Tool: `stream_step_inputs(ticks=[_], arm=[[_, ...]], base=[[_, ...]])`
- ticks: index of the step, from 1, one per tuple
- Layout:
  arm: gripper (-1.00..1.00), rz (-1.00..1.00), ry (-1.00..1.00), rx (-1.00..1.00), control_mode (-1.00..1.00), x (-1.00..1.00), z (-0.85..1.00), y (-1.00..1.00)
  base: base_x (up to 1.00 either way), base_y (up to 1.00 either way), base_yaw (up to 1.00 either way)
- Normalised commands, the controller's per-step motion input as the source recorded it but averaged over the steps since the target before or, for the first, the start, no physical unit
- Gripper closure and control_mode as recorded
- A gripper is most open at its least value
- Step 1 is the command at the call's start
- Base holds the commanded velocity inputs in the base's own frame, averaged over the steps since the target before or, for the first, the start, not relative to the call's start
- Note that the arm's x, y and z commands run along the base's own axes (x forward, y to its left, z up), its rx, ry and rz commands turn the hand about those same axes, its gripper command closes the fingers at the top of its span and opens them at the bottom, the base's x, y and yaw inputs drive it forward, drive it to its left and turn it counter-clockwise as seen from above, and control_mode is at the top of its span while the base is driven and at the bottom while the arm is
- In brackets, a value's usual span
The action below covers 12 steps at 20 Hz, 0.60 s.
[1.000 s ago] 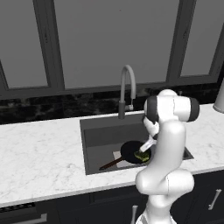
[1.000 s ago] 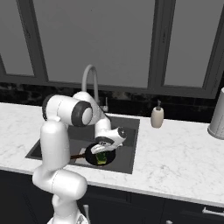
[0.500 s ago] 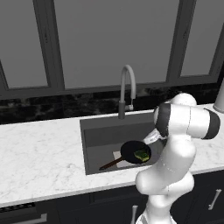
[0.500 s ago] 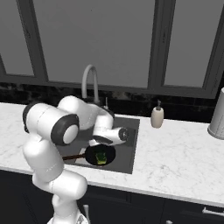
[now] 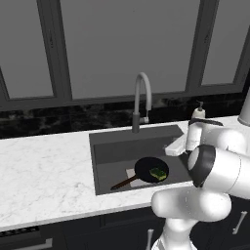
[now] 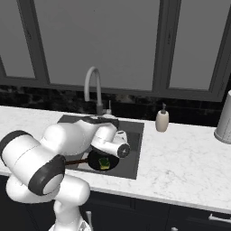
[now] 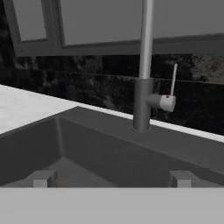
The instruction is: Pick the pan and sponge and place them into the sink. Then turn on the water.
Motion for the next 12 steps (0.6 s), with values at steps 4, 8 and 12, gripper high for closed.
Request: stream_step_inputs(ticks=[4, 8, 12], arm=[[-1.0, -0.1, -0.22, 0.1, -1.0, -0.04, 0.68, -0.02], [-1.0, -0.08, -0.18, 0.08, -1.0, 0.0, 0.64, 0.0], [-1.0, -0.06, -0.13, 0.06, -1.0, 0.0, 0.54, -0.06]], base=[[0.0, 0.0, 0.0], [0.0, 0.0, 0.0], [0.0, 0.0, 0.0]])
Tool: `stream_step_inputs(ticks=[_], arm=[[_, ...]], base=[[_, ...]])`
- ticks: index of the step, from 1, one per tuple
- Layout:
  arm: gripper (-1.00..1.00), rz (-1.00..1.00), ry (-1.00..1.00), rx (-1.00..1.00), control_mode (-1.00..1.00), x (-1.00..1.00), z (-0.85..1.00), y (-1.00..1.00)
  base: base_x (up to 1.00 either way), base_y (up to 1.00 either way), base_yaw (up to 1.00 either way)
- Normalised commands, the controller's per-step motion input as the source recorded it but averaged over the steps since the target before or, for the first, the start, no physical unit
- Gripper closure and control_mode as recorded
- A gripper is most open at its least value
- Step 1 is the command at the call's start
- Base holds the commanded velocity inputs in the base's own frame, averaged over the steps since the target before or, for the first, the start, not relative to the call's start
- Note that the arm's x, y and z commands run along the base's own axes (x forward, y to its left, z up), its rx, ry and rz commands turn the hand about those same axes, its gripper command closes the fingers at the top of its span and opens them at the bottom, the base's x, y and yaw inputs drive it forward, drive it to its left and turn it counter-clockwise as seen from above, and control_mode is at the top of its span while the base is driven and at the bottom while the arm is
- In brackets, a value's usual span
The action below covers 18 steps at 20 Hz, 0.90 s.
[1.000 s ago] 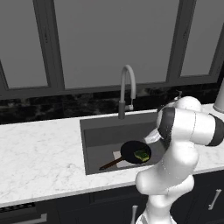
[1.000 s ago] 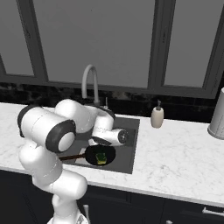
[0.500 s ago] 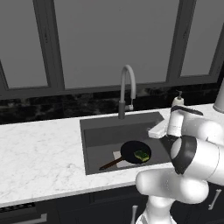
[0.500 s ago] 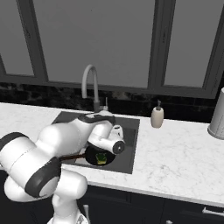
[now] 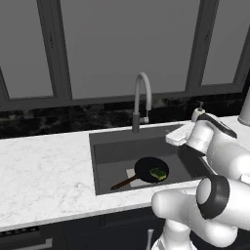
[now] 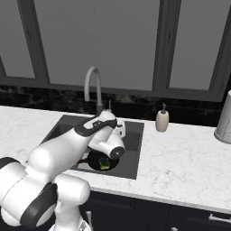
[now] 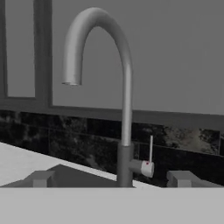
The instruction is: Pick the pan and sponge and place them into the sink. Then turn on the water.
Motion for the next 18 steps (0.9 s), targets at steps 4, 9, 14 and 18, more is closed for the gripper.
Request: stream_step_inputs(ticks=[4, 9, 14, 18], arm=[[-1.0, 0.0, -0.08, 0.03, -1.0, 0.0, 0.27, -0.16], [-1.0, 0.0, -0.01, 0.0, -1.0, 0.19, 0.01, -0.21], [-1.0, 0.0, 0.0, 0.0, -1.0, 0.4, 0.0, -0.14], [-1.0, 0.0, 0.0, 0.0, -1.0, 0.36, 0.0, -0.01]], base=[[0.0, 0.0, 0.0], [0.0, 0.0, 0.0], [0.0, 0.0, 0.0], [0.0, 0.0, 0.0]])
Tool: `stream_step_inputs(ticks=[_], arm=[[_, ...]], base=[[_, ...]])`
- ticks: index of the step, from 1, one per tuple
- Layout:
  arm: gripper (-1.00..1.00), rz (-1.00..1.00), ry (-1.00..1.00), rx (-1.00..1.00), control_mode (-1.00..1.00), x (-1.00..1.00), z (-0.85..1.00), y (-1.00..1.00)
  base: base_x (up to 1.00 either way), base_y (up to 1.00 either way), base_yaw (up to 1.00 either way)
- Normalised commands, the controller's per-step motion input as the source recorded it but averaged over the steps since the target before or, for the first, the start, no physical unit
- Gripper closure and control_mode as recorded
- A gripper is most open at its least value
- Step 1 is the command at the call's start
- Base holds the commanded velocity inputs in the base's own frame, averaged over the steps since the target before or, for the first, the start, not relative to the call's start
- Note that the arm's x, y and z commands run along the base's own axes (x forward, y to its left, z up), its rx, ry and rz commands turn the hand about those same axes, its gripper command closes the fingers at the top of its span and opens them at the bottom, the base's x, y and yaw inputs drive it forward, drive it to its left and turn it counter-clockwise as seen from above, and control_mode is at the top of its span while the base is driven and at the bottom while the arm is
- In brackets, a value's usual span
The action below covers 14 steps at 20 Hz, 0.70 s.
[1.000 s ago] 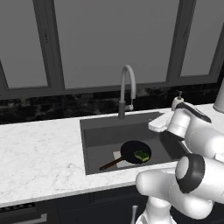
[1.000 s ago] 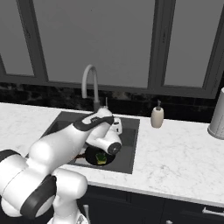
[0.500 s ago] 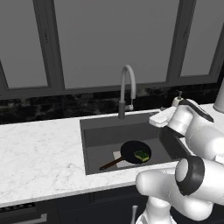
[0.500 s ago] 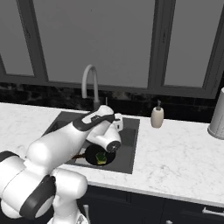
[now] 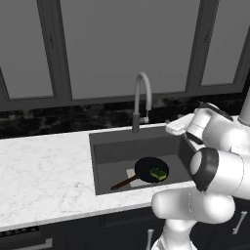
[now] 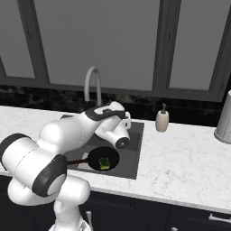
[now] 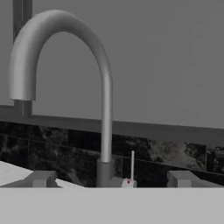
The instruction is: Pick the pan and sponge and place them into the sink. Then turn on the water.
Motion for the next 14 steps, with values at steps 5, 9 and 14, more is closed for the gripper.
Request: stream_step_inputs(ticks=[5, 9, 14], arm=[[-1.0, 0.0, 0.0, 0.0, -1.0, 0.38, -0.08, 0.0], [-1.0, 0.0, -0.01, 0.0, -1.0, 0.29, -0.12, 0.0], [-1.0, 0.0, -0.03, 0.0, -1.0, 0.22, -0.1, 0.04]], base=[[0.0, 0.0, 0.0], [0.0, 0.0, 0.0], [0.0, 0.0, 0.0]])
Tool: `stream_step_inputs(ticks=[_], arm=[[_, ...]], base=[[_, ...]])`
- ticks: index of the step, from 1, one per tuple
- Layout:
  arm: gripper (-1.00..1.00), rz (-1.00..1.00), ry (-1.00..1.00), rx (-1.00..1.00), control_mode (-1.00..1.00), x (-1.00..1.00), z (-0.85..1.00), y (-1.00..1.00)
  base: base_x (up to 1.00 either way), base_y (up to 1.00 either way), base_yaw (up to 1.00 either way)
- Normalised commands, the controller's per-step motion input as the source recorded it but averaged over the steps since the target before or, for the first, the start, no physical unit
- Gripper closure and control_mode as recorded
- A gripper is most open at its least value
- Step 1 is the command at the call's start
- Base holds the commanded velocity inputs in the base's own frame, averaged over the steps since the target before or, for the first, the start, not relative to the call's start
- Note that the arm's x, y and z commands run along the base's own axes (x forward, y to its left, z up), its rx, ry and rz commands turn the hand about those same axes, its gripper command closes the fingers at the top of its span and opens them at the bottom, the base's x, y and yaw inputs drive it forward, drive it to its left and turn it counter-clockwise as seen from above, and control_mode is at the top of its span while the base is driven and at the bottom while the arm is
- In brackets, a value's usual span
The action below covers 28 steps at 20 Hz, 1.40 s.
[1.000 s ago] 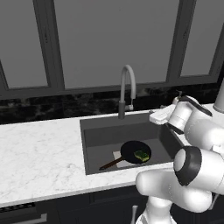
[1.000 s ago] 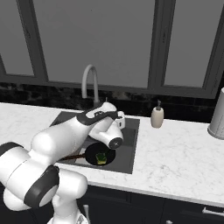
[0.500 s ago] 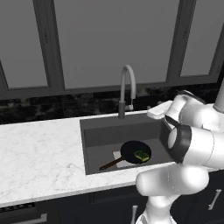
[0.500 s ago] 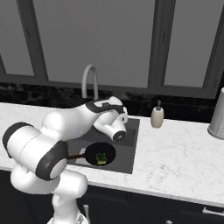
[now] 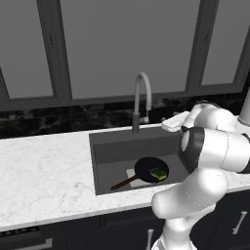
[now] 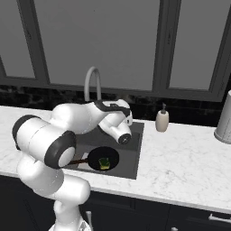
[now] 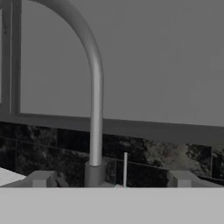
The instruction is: Pick the pan and sponge and place them into the sink. Then turn on the water.
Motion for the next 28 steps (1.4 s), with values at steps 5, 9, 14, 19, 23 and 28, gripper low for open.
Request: stream_step_inputs(ticks=[5, 9, 14, 19, 23, 28], arm=[[-1.0, 0.0, -0.01, 0.0, -1.0, 0.27, -0.1, 0.09], [-1.0, 0.0, 0.0, 0.0, -1.0, 0.33, -0.08, 0.1], [-1.0, 0.0, 0.0, 0.0, -1.0, 0.36, -0.04, 0.08], [-1.0, 0.0, 0.0, 0.0, -1.0, 0.35, -0.06, 0.12], [-1.0, 0.0, 0.0, 0.0, -1.0, 0.33, -0.09, 0.11], [-1.0, 0.0, 0.0, 0.0, -1.0, 0.26, -0.12, 0.06]], base=[[0.0, 0.0, 0.0], [0.0, 0.0, 0.0], [0.0, 0.0, 0.0], [0.0, 0.0, 0.0], [0.0, 0.0, 0.0], [0.0, 0.0, 0.0]])
